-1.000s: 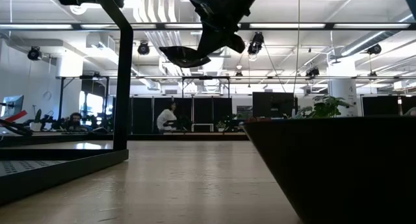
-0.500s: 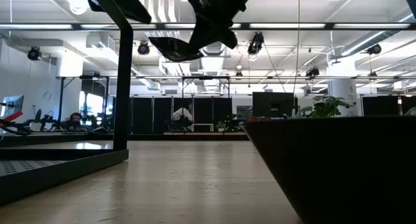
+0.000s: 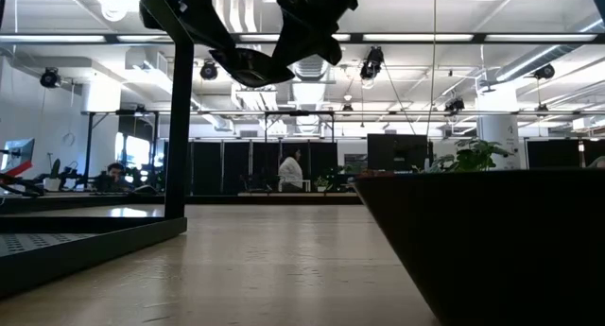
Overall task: Pick & Place Mini shaped plates
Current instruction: Stack the black leaf-shaped plate on the black leaf-shaped plate on the shelf
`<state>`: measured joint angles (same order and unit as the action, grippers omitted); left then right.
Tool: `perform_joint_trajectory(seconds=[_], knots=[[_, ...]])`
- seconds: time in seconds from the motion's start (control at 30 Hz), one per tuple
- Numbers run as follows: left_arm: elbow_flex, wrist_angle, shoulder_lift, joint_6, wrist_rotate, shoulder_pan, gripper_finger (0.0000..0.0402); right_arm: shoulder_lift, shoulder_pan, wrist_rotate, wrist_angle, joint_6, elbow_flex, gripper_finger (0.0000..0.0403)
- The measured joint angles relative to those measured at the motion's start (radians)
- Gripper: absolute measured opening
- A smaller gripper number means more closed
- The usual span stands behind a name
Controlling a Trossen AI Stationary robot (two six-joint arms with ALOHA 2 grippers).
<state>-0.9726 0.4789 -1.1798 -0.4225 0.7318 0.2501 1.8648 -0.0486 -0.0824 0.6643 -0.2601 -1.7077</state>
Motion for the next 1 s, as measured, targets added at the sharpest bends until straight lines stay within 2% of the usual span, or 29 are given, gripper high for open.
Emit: perform_joint_trajectory(seconds=[0.43, 0.6, 0.8, 1.0], knots=[[0.01, 0.002, -0.032, -0.17, -0.002, -0.006, 0.0049, -0.002, 0.012, 0.0, 0.0, 0.011, 0.0, 0.0008], [0.009, 0.001, -0.037, -0.182, -0.013, -0.006, 0.0047, -0.003, 0.012, 0.001, -0.001, 0.011, 0.0, 0.0008], [0.004, 0.0, -0.038, -0.186, -0.02, -0.006, 0.0006, -0.004, 0.012, 0.003, -0.001, 0.025, 0.0, 0.0008], [0.003, 0.0, -0.038, -0.208, -0.027, -0.006, 0.0001, -0.005, 0.012, 0.003, -0.003, 0.025, 0.0, 0.0008]])
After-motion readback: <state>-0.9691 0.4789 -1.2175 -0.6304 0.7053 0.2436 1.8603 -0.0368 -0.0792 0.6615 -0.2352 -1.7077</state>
